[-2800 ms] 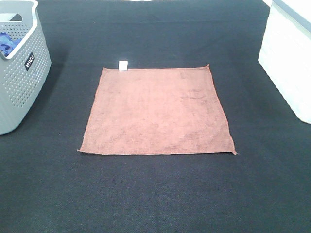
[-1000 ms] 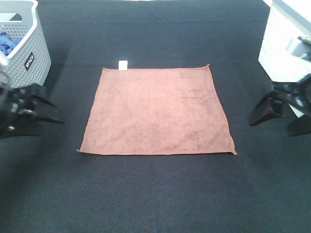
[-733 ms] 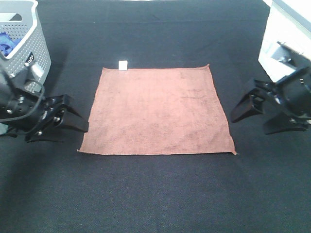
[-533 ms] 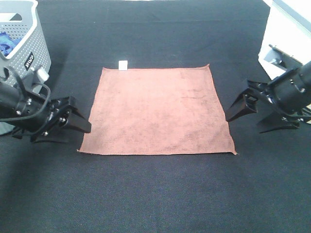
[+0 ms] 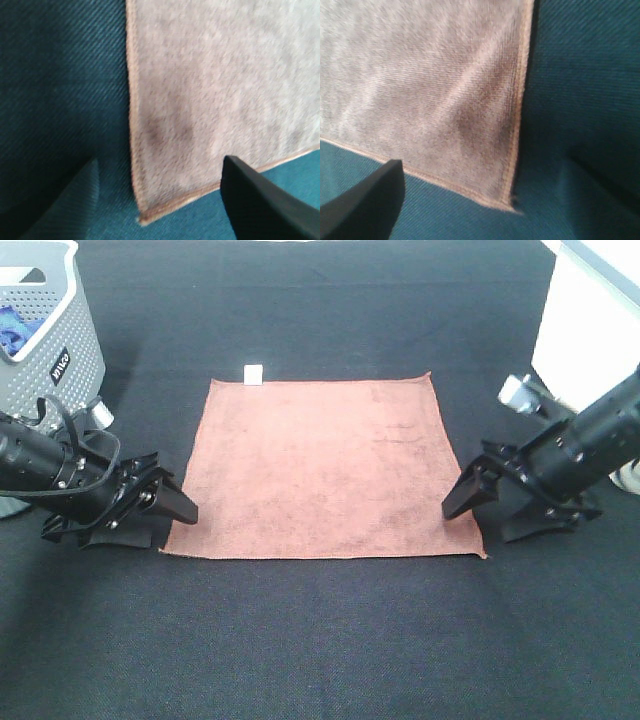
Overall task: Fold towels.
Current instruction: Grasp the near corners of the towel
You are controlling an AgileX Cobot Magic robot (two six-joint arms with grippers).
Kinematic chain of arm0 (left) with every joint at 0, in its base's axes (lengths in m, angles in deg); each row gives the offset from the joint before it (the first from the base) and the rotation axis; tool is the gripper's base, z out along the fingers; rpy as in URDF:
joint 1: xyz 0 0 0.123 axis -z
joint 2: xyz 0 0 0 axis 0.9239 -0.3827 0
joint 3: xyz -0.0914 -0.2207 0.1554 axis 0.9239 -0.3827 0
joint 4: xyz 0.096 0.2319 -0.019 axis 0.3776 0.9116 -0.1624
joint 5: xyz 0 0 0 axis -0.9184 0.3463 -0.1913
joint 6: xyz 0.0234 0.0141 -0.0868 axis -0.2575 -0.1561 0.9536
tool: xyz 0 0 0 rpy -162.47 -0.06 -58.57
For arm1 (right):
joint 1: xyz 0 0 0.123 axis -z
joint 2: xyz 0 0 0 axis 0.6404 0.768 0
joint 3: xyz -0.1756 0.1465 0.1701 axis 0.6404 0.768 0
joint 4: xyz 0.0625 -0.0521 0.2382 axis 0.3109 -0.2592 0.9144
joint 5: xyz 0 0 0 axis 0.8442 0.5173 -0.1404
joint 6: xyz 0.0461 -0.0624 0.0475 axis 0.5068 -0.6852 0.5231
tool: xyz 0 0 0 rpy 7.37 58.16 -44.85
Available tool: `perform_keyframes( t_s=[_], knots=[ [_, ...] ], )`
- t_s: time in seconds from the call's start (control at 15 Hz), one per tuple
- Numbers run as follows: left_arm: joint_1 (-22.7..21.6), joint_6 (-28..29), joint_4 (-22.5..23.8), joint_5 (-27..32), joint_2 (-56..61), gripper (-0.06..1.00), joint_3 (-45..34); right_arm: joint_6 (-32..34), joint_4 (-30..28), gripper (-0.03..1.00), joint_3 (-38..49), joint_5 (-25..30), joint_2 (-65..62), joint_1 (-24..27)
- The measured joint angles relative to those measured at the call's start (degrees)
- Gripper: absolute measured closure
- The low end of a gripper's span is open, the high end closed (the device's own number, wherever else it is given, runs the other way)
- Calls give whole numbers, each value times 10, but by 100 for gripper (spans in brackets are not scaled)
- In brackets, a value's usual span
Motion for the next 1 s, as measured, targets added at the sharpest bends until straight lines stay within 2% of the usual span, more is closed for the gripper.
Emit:
perform_keyframes(
  t_s=[0.27, 0.4, 0.47, 0.53, 0.6, 0.73, 0.8, 0.87, 0.93, 1.0],
  knots=[
    [25, -1, -23, 4, -21, 27, 24, -25, 41, 19, -40, 10, 40, -54],
    [48, -1, -28, 3, -29, 27, 36, -15, 50, 23, -46, 11, 48, -60],
    [53, -1, -34, 2, -32, 30, 39, -7, 49, 27, -46, 10, 48, -60],
    [54, 5, -44, -1, -35, 40, 39, 9, 41, 36, -46, 3, 49, -60],
    [54, 5, -44, -1, -35, 40, 39, 9, 41, 36, -46, 3, 49, -60],
    [54, 11, -43, -7, -44, 71, 38, 32, 38, 52, -46, -1, 54, -60],
    [56, 11, -40, -7, -48, 90, 38, 47, 29, 72, -46, -9, 56, -60],
    [56, 12, -40, -6, -48, 94, 37, 58, 19, 87, -46, -10, 59, -60],
    [56, 18, -39, -2, -48, 94, 37, 72, 8, 96, -46, -10, 60, -60],
    [56, 32, -25, 14, -48, 94, 37, 89, -3, 97, -46, -8, 58, -60]
  ],
)
